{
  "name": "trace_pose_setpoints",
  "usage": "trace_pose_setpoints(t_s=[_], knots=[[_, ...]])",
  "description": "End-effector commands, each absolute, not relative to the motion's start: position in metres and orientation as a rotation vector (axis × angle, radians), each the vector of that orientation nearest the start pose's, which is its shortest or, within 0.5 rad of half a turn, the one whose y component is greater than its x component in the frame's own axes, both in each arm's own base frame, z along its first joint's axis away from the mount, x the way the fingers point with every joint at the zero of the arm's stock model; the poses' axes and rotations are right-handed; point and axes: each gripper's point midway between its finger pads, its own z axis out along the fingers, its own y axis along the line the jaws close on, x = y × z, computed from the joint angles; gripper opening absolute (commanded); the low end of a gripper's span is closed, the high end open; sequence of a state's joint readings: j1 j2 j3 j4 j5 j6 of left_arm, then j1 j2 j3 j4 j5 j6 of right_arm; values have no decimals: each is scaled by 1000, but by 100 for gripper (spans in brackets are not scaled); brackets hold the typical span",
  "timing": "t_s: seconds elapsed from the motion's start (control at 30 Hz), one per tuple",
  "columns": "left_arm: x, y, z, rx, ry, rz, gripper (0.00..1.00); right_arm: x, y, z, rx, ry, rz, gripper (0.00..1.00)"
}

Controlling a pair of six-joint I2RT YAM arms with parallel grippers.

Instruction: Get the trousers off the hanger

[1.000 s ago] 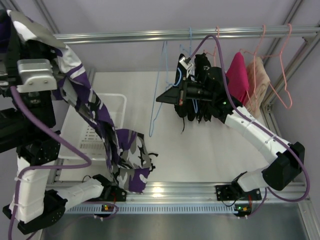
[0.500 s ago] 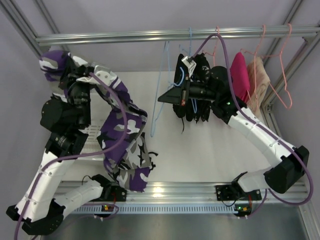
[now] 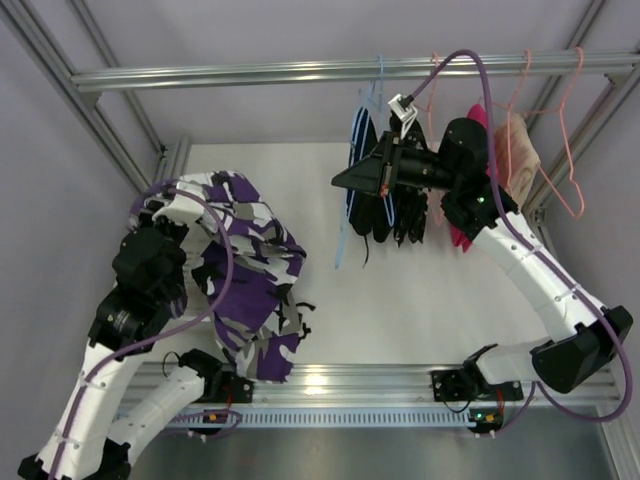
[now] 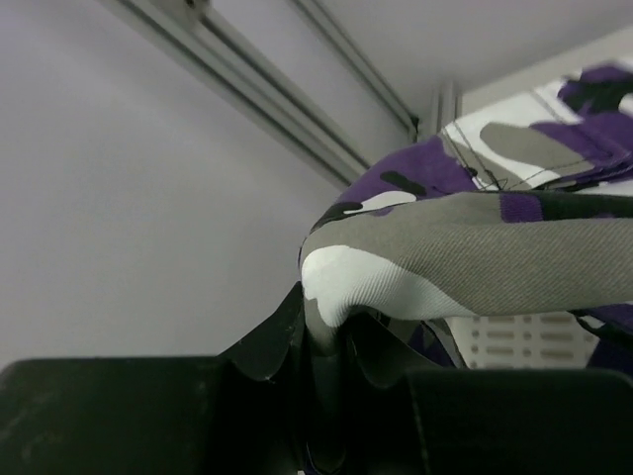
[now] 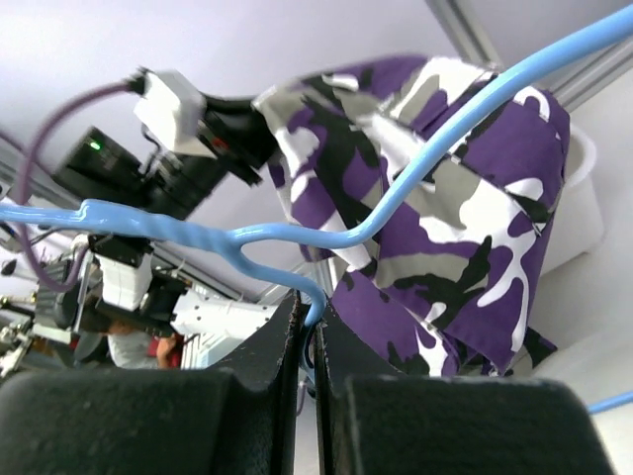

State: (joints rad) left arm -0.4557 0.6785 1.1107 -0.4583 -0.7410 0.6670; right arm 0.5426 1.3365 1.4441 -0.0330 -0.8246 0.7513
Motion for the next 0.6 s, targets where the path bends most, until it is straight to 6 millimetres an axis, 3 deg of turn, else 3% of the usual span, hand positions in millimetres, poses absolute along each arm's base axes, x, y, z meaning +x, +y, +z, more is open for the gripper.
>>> trace_pose_setpoints(t_s=[0.0, 0.13, 0.2, 0.23, 0.27, 0.3, 0.33, 0.4, 0.47, 0.5, 0.57], knots=[[232, 46, 345, 277, 1788, 758, 0, 225, 293, 494, -643, 1469, 1514, 0], [237, 50, 302, 281, 1945, 743, 0, 222, 287, 494, -637, 1478, 1505, 0], [241, 57, 292, 254, 1997, 726, 9, 218, 285, 497, -642, 1468, 1504, 0], [245, 51, 283, 283, 2027, 659, 14, 217, 284, 498, -643, 1467, 1503, 0], [248, 51, 281, 284, 2049, 633, 29, 216, 283, 498, -646, 1463, 1499, 0], [248, 58, 278, 257, 2073, 621, 37, 213, 282, 500, -650, 1457, 1496, 0], [250, 50, 271, 300, 2104, 550, 45, 212, 281, 499, -651, 1458, 1495, 0], [253, 52, 274, 287, 2122, 514, 59, 209, 279, 500, -660, 1451, 1484, 0], [255, 44, 273, 328, 2148, 442, 91, 208, 277, 499, -660, 1452, 1483, 0], [257, 45, 286, 310, 2127, 429, 99, 207, 276, 500, -662, 1449, 1481, 0], [260, 37, 298, 327, 2107, 360, 99, 207, 275, 500, -661, 1447, 1477, 0]])
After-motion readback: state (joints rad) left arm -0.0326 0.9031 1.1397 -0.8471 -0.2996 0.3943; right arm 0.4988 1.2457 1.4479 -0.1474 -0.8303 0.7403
